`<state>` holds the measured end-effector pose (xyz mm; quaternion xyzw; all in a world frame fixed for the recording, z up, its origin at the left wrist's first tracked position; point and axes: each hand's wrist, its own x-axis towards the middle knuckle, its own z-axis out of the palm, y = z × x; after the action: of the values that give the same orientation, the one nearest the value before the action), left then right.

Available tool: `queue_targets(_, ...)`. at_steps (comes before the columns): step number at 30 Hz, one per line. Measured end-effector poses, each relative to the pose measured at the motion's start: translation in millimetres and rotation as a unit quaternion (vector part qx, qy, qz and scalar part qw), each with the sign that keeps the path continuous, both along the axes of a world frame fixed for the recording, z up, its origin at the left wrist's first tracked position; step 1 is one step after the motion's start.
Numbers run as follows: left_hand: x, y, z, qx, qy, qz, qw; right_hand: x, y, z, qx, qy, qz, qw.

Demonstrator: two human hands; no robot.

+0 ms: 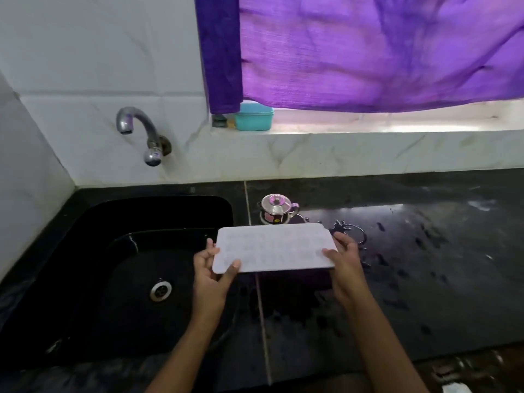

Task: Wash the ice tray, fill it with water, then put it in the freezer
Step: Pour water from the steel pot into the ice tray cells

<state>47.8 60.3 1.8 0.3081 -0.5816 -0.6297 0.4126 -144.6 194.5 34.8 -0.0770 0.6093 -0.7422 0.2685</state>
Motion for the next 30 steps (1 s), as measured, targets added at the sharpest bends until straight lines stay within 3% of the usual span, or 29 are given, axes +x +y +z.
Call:
queue_targets(5,-33.4,18.7,-33.9,-0.062,-0.189,-0.067,0.978,-56.8,33.7,-38.0,0.171,0.140,0.097,0.971)
queue_targets(10,-51.8,40.6,-56.9,-0.129,-0.337,-0.071,0.930,-85.4,42.5,-57.8,0.337,0.259,0.161,0.891)
queue_targets(14,-58.2,48.9,-60.0,-0.177,-0.399,-0.030,0.899,-95.9,46.6,-70.9,0.457,0.343,0.203,0.795)
queue_targets(16,-58.5,48.0,-59.2,-0.183,-0.409,-0.037,0.893,-95.6,49.7,-77.2,0.471,0.352,0.209,0.781)
queue_targets(19,-59.3,48.4,-55.9,-0.190,-0.413,-0.041,0.890,-94.4,48.4,-78.9,0.456,0.358,0.192,0.792)
queue_targets(24,-59.8,48.2,-55.8,-0.182,-0.428,-0.040,0.884,-104.0,18.5,-62.3,0.323,0.363,0.151,0.861)
queue_targets(30,-61.3,49.7,-55.8,-0.193,-0.442,-0.022,0.876,-117.5,-62.4,-27.2,0.199,0.259,0.165,0.931)
